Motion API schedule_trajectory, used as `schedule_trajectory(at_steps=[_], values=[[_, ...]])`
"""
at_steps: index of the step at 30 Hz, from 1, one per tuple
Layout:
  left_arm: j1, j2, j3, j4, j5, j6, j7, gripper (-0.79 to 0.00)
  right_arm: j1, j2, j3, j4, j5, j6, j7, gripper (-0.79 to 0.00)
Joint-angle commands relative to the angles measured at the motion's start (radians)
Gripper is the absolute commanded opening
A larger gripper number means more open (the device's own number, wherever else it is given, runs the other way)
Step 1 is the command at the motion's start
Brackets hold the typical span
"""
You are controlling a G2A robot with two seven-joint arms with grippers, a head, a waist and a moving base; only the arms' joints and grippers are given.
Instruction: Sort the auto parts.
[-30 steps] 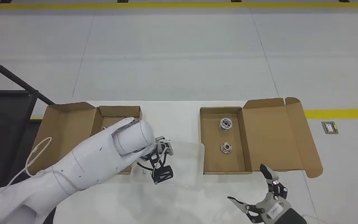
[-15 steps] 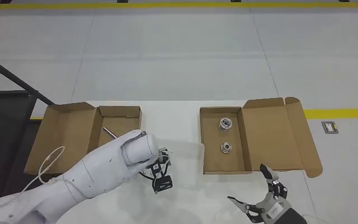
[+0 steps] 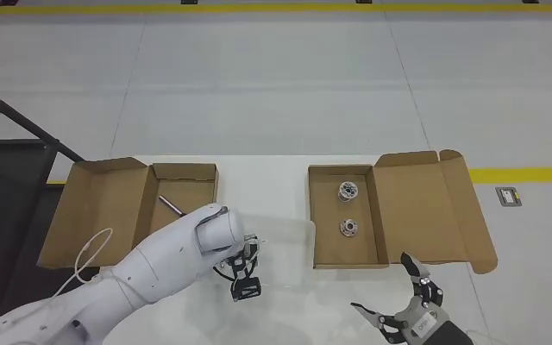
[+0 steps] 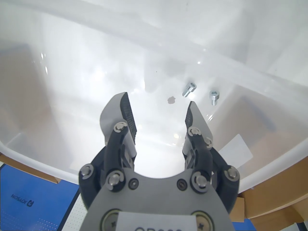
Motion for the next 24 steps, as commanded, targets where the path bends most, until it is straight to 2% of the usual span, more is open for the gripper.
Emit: schedule_trajectory(at_steps=[1, 5, 6, 7, 8, 18, 21, 24], values=[[0.000, 0.000, 0.000, -0.001, 0.000, -0.001, -0.001, -0.397, 0.000, 0.000, 0.000, 0.000, 0.000, 0.000, 0.000, 0.000], [0.000, 0.000, 0.000, -0.001, 0.000, -0.001, -0.001, -0.369, 0.000, 0.000, 0.000, 0.000, 0.000, 0.000, 0.000, 0.000], [0.000, 0.000, 0.000, -0.001, 0.000, -0.001, -0.001, -0.280, 0.000, 0.000, 0.000, 0.000, 0.000, 0.000, 0.000, 0.000], [0.000, 0.000, 0.000, -0.001, 0.000, -0.001, -0.001, -0.157, 0.000, 0.000, 0.000, 0.000, 0.000, 0.000, 0.000, 0.000], [0.000, 0.000, 0.000, -0.001, 0.000, -0.001, -0.001, 0.000, 0.000, 0.000, 0.000, 0.000, 0.000, 0.000, 0.000, 0.000], [0.012, 0.001, 0.000, 0.019, 0.000, 0.008, 0.008, 0.000, 0.000, 0.000, 0.000, 0.000, 0.000, 0.000, 0.000, 0.000], [0.032, 0.005, -0.026, 0.024, -0.034, 0.032, -0.047, 0.000, 0.000, 0.000, 0.000, 0.000, 0.000, 0.000, 0.000, 0.000], [0.037, 0.012, -0.028, 0.015, -0.038, 0.027, -0.051, 0.000, 0.000, 0.000, 0.000, 0.000, 0.000, 0.000, 0.000, 0.000]])
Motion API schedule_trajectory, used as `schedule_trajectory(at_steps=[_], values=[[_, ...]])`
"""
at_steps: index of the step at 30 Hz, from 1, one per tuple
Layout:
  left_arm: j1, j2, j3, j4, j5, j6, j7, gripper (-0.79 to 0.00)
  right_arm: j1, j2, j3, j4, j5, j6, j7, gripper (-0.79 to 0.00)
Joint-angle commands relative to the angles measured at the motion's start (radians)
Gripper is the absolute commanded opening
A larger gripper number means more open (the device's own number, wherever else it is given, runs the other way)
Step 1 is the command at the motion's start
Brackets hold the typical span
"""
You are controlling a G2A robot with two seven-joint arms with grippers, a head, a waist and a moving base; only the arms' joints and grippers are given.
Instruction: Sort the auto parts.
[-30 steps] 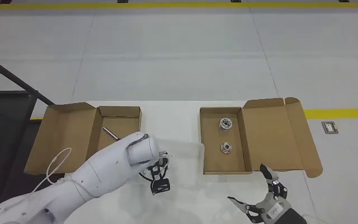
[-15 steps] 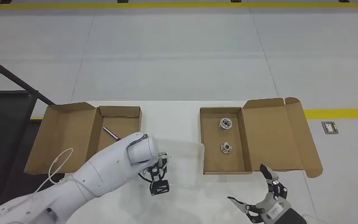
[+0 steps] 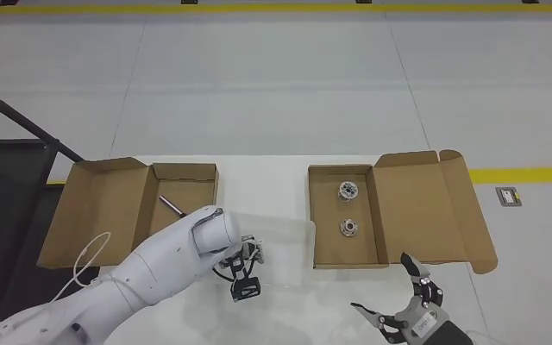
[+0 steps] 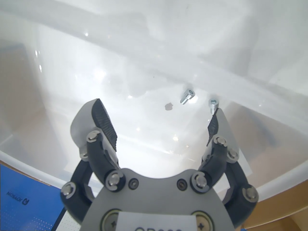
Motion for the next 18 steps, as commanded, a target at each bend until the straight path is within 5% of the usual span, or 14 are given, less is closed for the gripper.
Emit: schedule_trajectory(at_steps=[1, 9, 18], values=[[0.001, 0.005, 0.003, -0.010, 0.004, -0.006, 0.006, 0.000, 0.000, 0.000, 0.000, 0.000, 0.000, 0.000, 0.000, 0.000], [0.001, 0.018, 0.018, -0.026, 0.015, -0.018, 0.028, -0.145, 0.000, 0.000, 0.000, 0.000, 0.000, 0.000, 0.000, 0.000], [0.001, 0.016, 0.030, -0.013, 0.035, -0.017, 0.068, -0.209, 0.000, 0.000, 0.000, 0.000, 0.000, 0.000, 0.000, 0.000]])
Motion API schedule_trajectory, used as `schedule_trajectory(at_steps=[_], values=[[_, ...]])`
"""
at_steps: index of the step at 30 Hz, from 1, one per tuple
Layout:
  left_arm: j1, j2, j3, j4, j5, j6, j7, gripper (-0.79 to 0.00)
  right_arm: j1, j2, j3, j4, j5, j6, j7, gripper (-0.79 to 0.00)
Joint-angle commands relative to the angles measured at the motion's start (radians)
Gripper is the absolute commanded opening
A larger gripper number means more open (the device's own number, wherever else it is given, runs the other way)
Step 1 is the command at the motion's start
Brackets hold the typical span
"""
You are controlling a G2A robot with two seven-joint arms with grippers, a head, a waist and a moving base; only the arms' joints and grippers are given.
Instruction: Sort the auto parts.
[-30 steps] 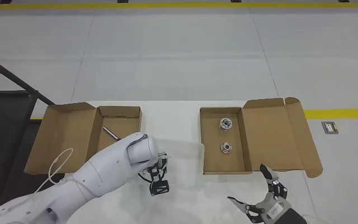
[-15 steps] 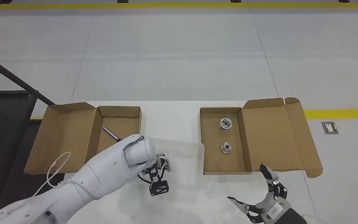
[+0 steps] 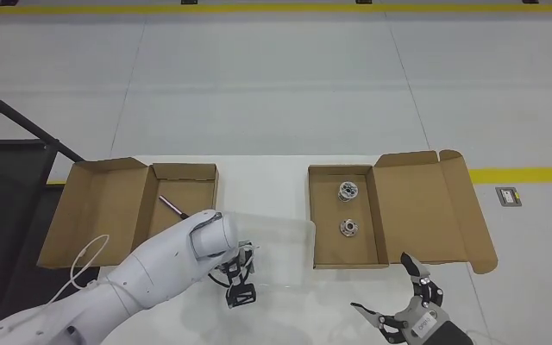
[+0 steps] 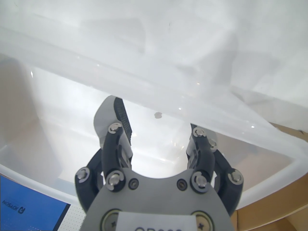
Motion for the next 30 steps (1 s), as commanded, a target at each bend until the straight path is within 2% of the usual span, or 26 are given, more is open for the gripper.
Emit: schedule_trajectory(at_steps=[1, 3, 7, 13, 21, 24, 30], values=[[0.004, -0.003, 0.000, 0.009, 0.010, 0.007, 0.012, -0.237, 0.000, 0.000, 0.000, 0.000, 0.000, 0.000, 0.000, 0.000], [0.008, -0.007, 0.000, 0.020, 0.010, 0.011, 0.016, -0.292, 0.000, 0.000, 0.000, 0.000, 0.000, 0.000, 0.000, 0.000], [0.008, -0.015, 0.000, 0.045, 0.010, 0.020, 0.018, -0.305, 0.000, 0.000, 0.000, 0.000, 0.000, 0.000, 0.000, 0.000], [0.010, -0.026, 0.000, 0.081, 0.010, 0.023, 0.010, -0.394, 0.000, 0.000, 0.000, 0.000, 0.000, 0.000, 0.000, 0.000], [0.011, -0.037, 0.000, 0.108, 0.010, 0.035, 0.014, -0.440, 0.000, 0.000, 0.000, 0.000, 0.000, 0.000, 0.000, 0.000], [0.011, -0.041, 0.000, 0.116, 0.010, 0.036, 0.014, -0.499, 0.000, 0.000, 0.000, 0.000, 0.000, 0.000, 0.000, 0.000], [0.012, -0.046, 0.000, 0.129, 0.010, 0.037, 0.014, -0.563, 0.000, 0.000, 0.000, 0.000, 0.000, 0.000, 0.000, 0.000]])
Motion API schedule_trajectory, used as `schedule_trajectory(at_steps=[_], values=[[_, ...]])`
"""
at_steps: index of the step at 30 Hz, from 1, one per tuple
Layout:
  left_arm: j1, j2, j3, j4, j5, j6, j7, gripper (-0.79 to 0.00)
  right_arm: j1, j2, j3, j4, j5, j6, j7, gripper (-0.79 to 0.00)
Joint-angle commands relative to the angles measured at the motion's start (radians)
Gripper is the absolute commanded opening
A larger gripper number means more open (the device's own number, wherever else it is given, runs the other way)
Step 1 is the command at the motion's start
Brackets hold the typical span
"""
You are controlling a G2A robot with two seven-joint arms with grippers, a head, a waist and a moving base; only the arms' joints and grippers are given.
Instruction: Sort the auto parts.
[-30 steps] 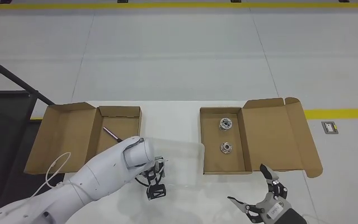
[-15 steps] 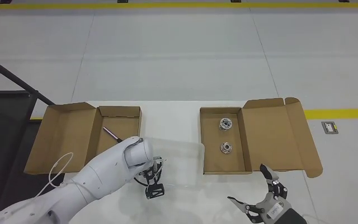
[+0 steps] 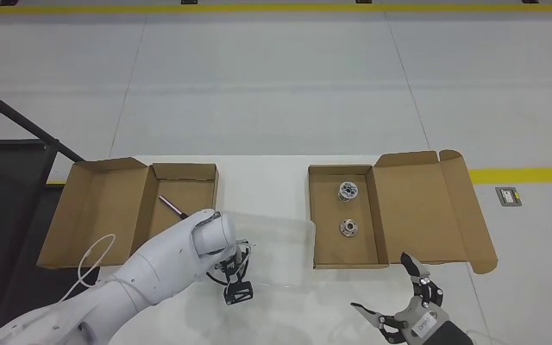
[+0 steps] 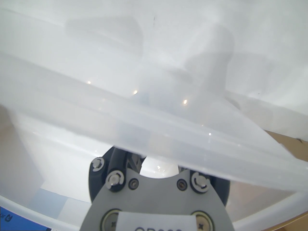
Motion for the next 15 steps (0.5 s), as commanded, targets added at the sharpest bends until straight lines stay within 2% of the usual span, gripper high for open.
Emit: schedule_trajectory(at_steps=[1, 6, 10, 12, 13, 15], values=[[0.001, -0.001, 0.000, 0.004, 0.000, 0.001, 0.001, -0.570, 0.000, 0.000, 0.000, 0.000, 0.000, 0.000, 0.000, 0.000], [0.003, -0.005, 0.000, 0.017, 0.000, 0.005, 0.000, -0.557, 0.000, 0.000, 0.000, 0.000, 0.000, 0.000, 0.000, 0.000], [0.005, -0.010, 0.000, 0.026, 0.000, 0.008, 0.001, -0.588, 0.000, 0.000, 0.000, 0.000, 0.000, 0.000, 0.000, 0.000], [0.005, -0.012, 0.000, 0.031, 0.000, 0.010, 0.001, -0.637, 0.000, 0.000, 0.000, 0.000, 0.000, 0.000, 0.000, 0.000], [0.004, -0.013, 0.000, 0.033, 0.000, 0.010, 0.001, -0.754, 0.000, 0.000, 0.000, 0.000, 0.000, 0.000, 0.000, 0.000], [0.003, -0.015, 0.000, 0.036, 0.000, 0.014, -0.001, -0.785, 0.000, 0.000, 0.000, 0.000, 0.000, 0.000, 0.000, 0.000]])
